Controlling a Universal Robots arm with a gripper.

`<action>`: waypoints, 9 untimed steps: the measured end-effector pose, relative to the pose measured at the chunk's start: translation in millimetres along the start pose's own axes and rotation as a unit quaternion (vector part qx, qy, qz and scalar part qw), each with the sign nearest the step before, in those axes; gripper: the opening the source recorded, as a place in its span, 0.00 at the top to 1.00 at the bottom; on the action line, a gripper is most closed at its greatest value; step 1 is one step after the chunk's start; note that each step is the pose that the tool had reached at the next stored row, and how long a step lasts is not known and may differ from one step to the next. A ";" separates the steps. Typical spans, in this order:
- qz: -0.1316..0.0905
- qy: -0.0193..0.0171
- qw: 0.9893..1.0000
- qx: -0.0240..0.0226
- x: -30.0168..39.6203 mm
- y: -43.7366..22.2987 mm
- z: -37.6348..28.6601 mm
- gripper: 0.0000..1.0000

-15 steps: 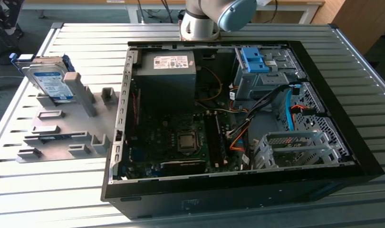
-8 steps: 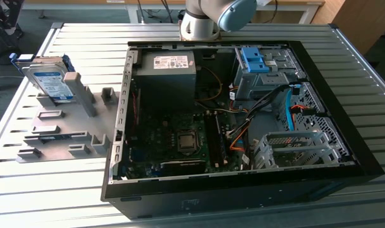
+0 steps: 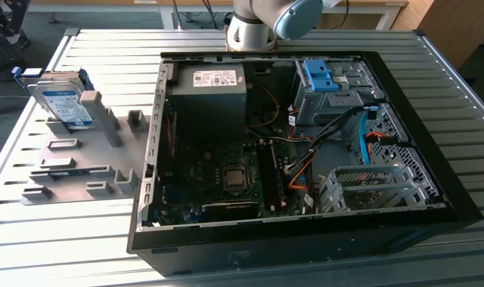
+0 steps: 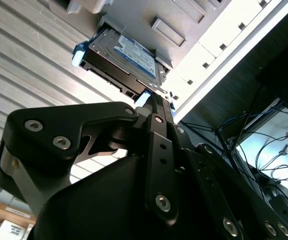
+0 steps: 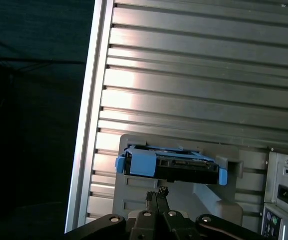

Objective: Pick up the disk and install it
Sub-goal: 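Pick up the disk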

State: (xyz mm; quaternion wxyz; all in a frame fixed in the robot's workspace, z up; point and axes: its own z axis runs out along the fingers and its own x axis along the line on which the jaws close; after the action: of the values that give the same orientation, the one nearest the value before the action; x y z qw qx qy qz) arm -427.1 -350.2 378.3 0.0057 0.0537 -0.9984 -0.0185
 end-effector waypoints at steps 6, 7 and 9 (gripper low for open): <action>-0.004 0.000 1.000 0.000 0.0 0.0 0.0 0.89; -0.005 0.000 1.000 0.000 0.0 0.0 0.0 0.89; -0.006 0.000 1.000 0.000 0.0 0.0 0.0 0.89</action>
State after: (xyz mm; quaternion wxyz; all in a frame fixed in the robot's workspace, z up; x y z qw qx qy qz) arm -427.1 -350.2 378.4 0.0058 0.0597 -0.9980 -0.0184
